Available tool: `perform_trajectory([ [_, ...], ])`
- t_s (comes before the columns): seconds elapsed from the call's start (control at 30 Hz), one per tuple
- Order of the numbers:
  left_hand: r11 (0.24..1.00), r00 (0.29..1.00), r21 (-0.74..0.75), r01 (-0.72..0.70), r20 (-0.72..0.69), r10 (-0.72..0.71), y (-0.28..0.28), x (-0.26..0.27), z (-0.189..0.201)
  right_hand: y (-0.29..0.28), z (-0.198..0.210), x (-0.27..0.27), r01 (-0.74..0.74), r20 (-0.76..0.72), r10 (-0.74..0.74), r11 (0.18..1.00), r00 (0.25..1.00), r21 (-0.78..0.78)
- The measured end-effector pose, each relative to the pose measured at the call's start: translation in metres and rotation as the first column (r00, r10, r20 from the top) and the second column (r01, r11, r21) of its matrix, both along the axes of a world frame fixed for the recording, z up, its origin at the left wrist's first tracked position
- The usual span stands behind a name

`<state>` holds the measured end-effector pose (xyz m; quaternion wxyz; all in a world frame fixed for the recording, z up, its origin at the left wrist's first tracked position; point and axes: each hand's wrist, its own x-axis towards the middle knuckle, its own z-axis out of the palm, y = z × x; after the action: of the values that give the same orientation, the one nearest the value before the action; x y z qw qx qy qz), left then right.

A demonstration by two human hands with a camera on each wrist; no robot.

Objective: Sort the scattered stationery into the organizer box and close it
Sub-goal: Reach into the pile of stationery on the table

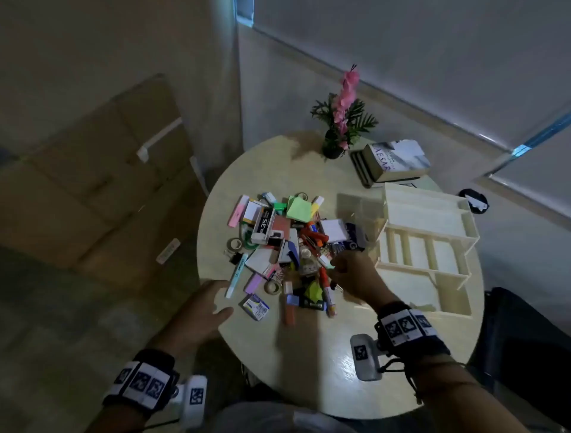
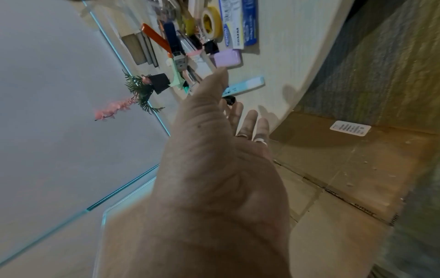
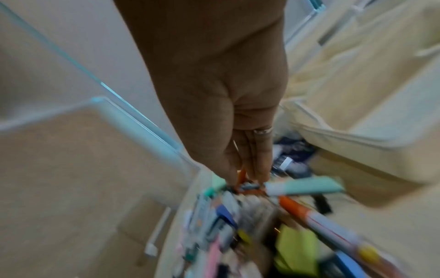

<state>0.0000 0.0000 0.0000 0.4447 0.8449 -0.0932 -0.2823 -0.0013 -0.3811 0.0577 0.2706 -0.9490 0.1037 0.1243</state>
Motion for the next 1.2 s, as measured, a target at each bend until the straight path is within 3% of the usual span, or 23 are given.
perform_trajectory([
  [0.07,0.999,1.0,0.039,0.004,0.004,-0.004,0.003,0.0,-0.001,0.007,-0.018,-0.007,0.063,-0.086,-0.063,0.998,0.994,-0.003],
  [0.2,0.997,0.997,0.077,-0.004,-0.077,0.01,0.005,-0.007,-0.009,0.023,-0.035,-0.028,0.049,-0.257,-0.069,0.995,0.964,-0.084],
  [0.4,0.99,0.996,0.131,0.052,-0.083,-0.041,-0.001,-0.011,-0.021,0.031,-0.053,-0.041,0.159,-0.181,-0.172,0.984,0.968,-0.083],
  [0.53,0.962,0.996,0.263,0.075,0.017,-0.082,-0.018,-0.009,-0.019,0.02,-0.07,-0.045,0.259,-0.137,-0.264,0.964,0.955,-0.052],
  [0.7,0.915,0.973,0.383,0.126,0.13,-0.189,-0.04,-0.004,-0.012,0.019,-0.064,-0.05,0.2,-0.15,-0.203,0.979,0.968,-0.036],
  [0.87,0.824,0.921,0.524,0.218,0.17,-0.351,-0.069,-0.003,-0.015,0.012,-0.064,-0.058,0.286,-0.156,-0.284,0.958,0.946,-0.005],
  [1.03,0.794,0.93,0.582,0.173,0.17,-0.327,-0.091,-0.006,-0.021,-0.006,-0.048,-0.076,0.223,-0.261,-0.209,0.975,0.942,0.024],
  [1.2,0.857,0.967,0.5,0.126,0.131,-0.219,-0.098,-0.002,-0.017,-0.022,-0.021,-0.093,0.166,-0.271,-0.14,0.983,0.952,0.075],
])
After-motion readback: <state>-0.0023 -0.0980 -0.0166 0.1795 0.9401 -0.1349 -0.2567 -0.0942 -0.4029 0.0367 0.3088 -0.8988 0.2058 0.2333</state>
